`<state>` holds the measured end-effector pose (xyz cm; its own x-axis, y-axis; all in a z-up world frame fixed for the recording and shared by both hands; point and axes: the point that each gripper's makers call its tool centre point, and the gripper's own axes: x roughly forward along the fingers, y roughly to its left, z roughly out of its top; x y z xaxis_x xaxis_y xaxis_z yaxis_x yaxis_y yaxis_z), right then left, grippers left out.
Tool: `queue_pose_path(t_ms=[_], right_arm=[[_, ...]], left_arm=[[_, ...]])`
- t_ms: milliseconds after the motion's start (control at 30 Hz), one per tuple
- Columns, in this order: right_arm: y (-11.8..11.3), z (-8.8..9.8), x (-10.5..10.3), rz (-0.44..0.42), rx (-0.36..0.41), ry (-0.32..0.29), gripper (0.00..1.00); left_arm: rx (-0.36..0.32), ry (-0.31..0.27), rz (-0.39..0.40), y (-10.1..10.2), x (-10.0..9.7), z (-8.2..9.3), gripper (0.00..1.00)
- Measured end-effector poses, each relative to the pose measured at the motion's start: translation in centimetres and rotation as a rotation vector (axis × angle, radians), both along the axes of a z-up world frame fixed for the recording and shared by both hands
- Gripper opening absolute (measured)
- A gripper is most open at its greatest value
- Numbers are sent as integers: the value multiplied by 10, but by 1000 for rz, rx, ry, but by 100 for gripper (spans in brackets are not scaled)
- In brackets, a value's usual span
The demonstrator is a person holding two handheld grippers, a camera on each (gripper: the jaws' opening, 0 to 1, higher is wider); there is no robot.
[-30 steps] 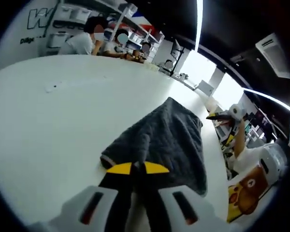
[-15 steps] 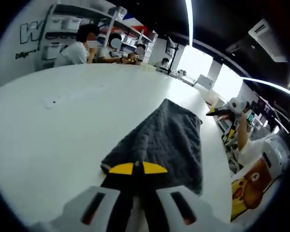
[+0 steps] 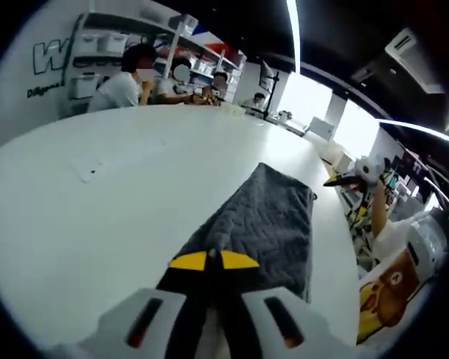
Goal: Fold the towel on the table until its edges align and the towel forms a compact rectangular stack.
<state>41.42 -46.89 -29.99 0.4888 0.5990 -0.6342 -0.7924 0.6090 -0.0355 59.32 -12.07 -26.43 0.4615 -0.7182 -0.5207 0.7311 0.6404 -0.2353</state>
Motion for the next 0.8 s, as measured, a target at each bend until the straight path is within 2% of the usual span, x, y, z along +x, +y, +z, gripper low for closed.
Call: queue_pose_path(t_ms=[233,400,633,667,800], right_arm=[[-2,0,-1,-5,-1,1,99],[-2,0,-2,-6,-2,0,99],[-3,-1,-2,-11,-1,3,99],[-4,-1,-1,-16,-2,5,99],[-4,-1,-1,-18,-2,6,99]], left_arm=[[23,-23,16,4,12,8,5],[45,-28,38,8,24,7,5],[86,26,45,11,27,-17,5],[100,55,52,12,30,-30,5],[110,72,53,13,31,-38,5]])
